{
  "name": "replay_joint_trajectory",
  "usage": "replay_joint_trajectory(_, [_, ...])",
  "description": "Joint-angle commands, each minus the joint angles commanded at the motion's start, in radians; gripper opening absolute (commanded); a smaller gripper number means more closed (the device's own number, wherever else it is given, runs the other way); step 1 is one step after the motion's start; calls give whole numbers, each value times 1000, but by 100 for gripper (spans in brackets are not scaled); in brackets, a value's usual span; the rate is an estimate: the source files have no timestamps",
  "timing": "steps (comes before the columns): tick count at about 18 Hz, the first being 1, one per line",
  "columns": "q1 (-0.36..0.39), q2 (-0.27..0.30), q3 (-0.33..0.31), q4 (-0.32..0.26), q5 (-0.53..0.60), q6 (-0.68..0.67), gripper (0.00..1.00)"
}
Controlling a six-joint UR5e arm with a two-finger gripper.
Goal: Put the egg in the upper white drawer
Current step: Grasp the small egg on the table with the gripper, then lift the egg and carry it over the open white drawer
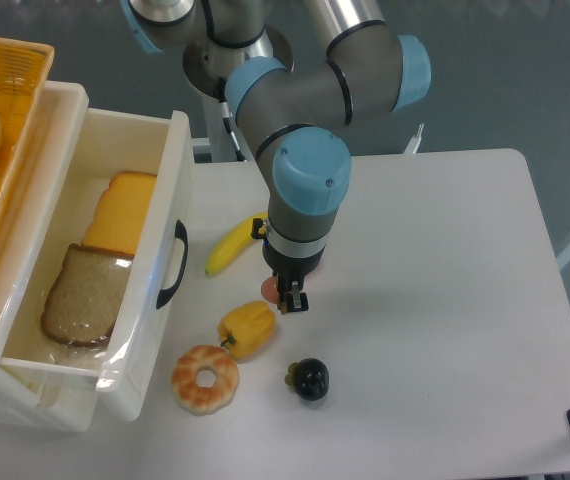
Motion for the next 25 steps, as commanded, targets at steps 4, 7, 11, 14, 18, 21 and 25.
replay_joint_trajectory(4, [-6, 0, 1, 3, -5, -26, 44])
replay_joint_trajectory(7, [-6, 0, 2, 3, -5, -34, 44])
replay_joint_trajectory(11, [-9, -2, 2, 6, -6, -35, 44])
replay_joint_trajectory(14, [-15, -5, 11, 6, -8, -37, 44])
replay_joint_trajectory(18, [-20, 6, 54, -12, -15, -73, 44])
replay_joint_trajectory(21, [-44, 17, 75, -18, -21, -143, 44])
replay_joint_trajectory(25, [-37, 55, 78, -18, -99, -182, 44])
